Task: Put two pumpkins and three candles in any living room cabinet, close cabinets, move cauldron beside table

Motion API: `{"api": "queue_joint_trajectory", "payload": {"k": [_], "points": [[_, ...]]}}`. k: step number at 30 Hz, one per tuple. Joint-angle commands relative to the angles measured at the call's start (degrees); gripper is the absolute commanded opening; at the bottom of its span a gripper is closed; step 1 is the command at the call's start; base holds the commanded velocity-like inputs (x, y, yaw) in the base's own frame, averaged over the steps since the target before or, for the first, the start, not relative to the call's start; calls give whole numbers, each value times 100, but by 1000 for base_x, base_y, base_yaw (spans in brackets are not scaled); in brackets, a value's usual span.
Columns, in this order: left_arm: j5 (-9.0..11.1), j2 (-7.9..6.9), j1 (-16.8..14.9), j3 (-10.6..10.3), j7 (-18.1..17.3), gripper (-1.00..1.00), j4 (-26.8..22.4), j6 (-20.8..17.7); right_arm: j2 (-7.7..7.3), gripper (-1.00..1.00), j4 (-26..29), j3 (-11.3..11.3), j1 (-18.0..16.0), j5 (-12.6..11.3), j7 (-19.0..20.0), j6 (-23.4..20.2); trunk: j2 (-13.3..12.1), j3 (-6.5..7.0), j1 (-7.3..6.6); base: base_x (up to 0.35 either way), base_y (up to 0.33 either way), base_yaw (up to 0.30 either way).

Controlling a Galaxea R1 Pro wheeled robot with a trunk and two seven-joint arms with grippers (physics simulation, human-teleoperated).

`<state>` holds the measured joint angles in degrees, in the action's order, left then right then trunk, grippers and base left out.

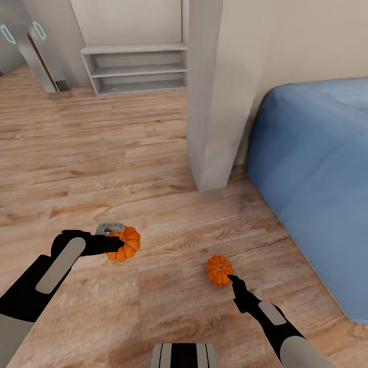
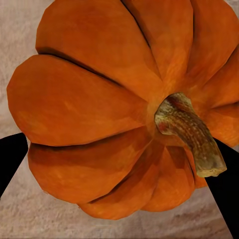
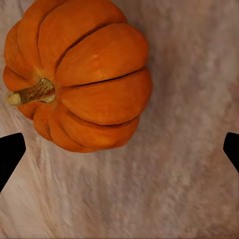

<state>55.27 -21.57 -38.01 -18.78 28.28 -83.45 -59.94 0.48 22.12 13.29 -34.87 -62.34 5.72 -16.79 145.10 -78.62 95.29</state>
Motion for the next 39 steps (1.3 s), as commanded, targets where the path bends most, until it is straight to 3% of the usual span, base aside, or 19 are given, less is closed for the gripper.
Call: {"api": "queue_joint_trajectory", "payload": {"k": [1,39], "points": [[52,-5,-5,-12,64,-100,-5,-6,5,100,3,42,-2,-15,8,-34,2,-4,0,115,0,0],[45,-5,-5,-12,70,-100,4,-6,5,100,3,42,-2,-15,8,-33,2,-4,0,53,3,0]]}}
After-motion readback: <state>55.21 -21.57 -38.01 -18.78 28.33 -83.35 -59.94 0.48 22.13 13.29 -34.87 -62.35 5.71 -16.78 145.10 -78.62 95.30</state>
